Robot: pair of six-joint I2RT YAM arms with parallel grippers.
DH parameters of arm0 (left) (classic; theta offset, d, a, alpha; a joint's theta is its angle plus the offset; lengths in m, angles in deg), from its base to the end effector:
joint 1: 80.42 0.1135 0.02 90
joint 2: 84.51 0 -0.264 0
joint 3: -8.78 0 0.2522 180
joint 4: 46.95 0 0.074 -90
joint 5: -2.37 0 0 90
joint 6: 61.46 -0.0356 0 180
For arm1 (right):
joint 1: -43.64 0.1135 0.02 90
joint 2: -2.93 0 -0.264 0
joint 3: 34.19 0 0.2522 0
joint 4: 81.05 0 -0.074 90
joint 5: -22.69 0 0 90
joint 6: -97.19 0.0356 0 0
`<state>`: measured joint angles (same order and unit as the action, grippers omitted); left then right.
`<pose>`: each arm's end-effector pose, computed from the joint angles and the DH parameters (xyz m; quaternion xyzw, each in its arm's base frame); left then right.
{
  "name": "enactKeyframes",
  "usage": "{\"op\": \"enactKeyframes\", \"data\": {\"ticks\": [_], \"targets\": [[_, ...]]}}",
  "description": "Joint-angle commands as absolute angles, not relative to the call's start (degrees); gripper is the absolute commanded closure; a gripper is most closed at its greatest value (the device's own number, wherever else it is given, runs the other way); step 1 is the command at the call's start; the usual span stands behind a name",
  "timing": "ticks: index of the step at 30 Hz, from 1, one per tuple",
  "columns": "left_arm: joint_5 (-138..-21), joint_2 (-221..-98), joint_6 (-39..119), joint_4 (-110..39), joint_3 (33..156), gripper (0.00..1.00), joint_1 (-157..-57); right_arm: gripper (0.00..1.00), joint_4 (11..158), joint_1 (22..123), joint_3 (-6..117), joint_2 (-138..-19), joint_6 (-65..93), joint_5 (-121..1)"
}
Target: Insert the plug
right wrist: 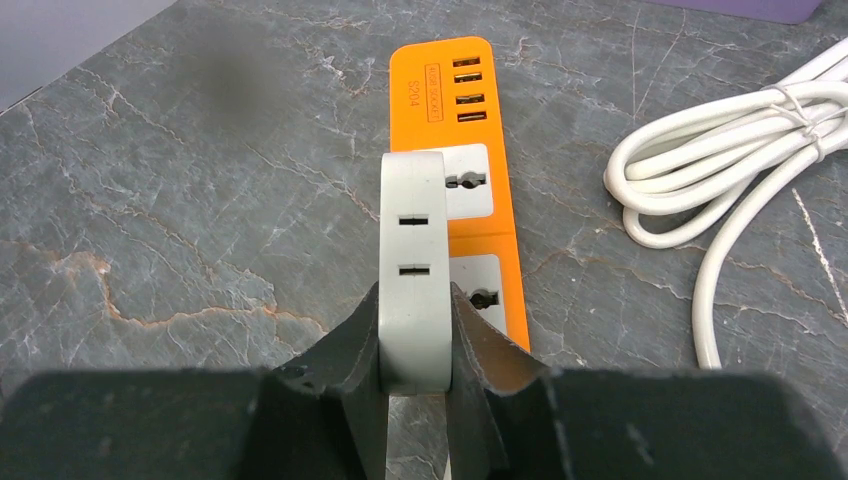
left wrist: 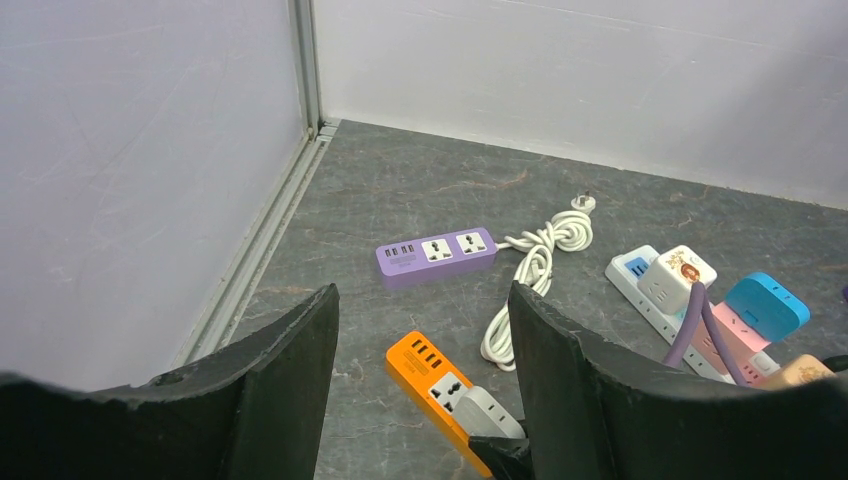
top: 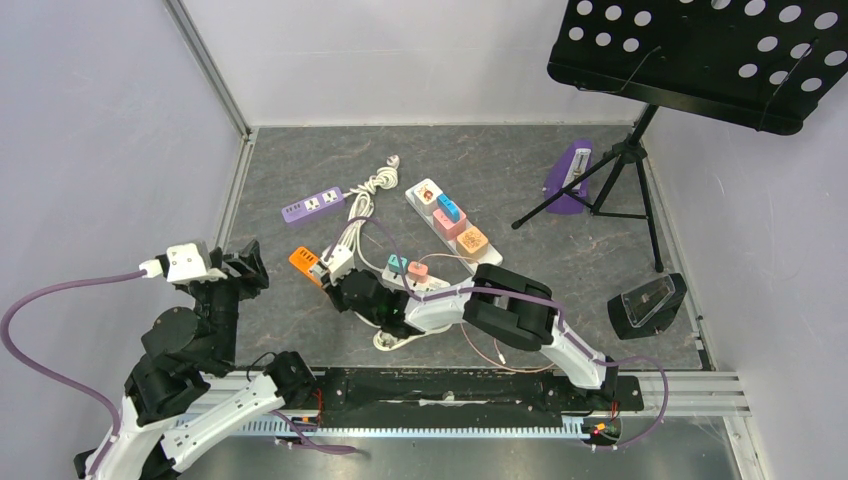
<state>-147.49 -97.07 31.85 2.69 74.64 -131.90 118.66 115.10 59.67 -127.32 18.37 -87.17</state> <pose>0.0270 0.0155 0.3790 -0.0902 0.6898 0.0123 0.7182 0.1694 0.4669 0.1345 -0.3077 0.7350 0.2844 0.5330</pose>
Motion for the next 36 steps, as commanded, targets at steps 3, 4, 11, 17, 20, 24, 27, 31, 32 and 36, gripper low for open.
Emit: {"op": "enactKeyframes", "data": {"ticks": [3, 4, 11, 17, 20, 24, 27, 31, 32, 36], "targets": [[-148.12, -97.10, 30.13, 1.09, 74.74, 0.31, -132.01, 1.00, 106.83, 115.23, 59.26, -131.67, 16.11, -90.77], [-148.03, -97.29, 30.19, 1.09, 74.83, 0.31, -131.99, 1.00, 105.83, 115.18, 60.01, -132.37, 15.95, -90.91], [-147.97, -97.65, 30.78, 1.27, 75.21, 0.31, -131.98, 1.00, 101.56, 114.74, 61.00, -134.48, 17.79, -89.32], [-147.66, -98.03, 31.35, 1.22, 75.01, 0.31, -131.97, 0.99, 100.90, 114.00, 61.58, -131.99, 19.25, -88.62], [-147.61, -98.35, 31.44, 1.29, 75.25, 0.31, -131.99, 0.78, 100.23, 113.45, 63.54, -129.90, 18.74, -88.36], [-147.49, -98.48, 31.57, 1.27, 75.29, 0.31, -131.93, 0.57, 100.15, 112.38, 66.60, -127.96, 17.80, -87.06], [-147.48, -98.58, 31.64, 1.27, 75.28, 0.31, -132.00, 0.44, 100.14, 111.85, 68.50, -127.09, 17.20, -85.88], [-147.34, -98.53, 31.62, 1.27, 75.36, 0.31, -131.99, 0.38, 100.20, 111.58, 70.06, -125.99, 16.66, -84.76], [-147.33, -98.51, 31.62, 1.24, 75.30, 0.31, -131.95, 0.38, 100.17, 111.49, 70.30, -125.77, 16.66, -84.50], [-147.37, -98.50, 31.53, 1.26, 75.40, 0.31, -131.96, 0.38, 99.50, 111.32, 71.18, -124.74, 17.27, -84.53]]}}
